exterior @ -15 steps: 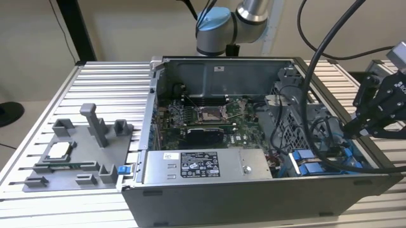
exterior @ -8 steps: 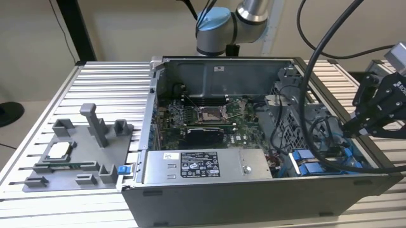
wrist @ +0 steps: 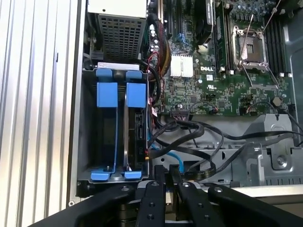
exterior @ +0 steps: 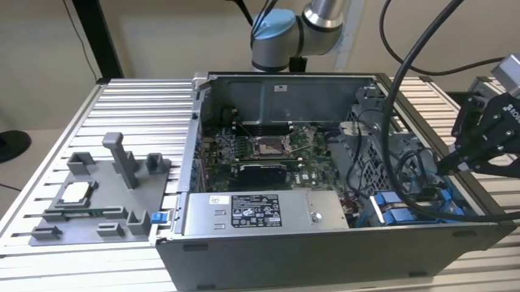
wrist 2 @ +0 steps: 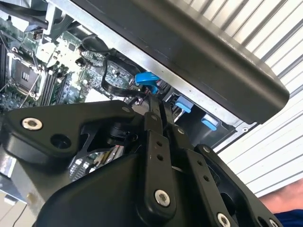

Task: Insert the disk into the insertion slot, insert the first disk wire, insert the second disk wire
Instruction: 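Insert the second disk wire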

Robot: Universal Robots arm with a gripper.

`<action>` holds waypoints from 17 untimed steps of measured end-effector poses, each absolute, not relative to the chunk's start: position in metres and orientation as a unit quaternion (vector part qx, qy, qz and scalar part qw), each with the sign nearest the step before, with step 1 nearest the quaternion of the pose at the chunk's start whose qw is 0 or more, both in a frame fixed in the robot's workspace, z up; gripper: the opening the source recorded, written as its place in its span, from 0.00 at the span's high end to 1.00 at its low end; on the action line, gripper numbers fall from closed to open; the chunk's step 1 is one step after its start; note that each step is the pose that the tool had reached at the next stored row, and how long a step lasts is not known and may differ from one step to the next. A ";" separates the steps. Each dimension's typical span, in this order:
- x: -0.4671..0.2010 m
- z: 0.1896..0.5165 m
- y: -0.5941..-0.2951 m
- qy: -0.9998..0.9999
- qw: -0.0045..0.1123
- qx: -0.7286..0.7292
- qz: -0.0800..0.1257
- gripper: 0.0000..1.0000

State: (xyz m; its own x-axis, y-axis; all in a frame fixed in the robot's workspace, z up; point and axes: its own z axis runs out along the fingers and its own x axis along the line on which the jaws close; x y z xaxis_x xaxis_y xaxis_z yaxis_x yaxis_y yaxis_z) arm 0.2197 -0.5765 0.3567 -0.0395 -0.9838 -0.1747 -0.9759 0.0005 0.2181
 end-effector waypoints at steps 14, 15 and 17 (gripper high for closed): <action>0.211 0.367 -0.577 -0.707 0.014 0.693 -0.140 1.00; 0.209 0.369 -0.577 -0.707 0.014 0.693 -0.140 1.00; 0.204 0.373 -0.577 -0.707 0.014 0.693 -0.141 1.00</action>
State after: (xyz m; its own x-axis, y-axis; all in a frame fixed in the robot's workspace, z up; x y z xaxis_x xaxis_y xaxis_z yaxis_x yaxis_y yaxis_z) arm 0.2043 -0.5765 0.3728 -0.0395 -0.9838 -0.1749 -0.9759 0.0004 0.2181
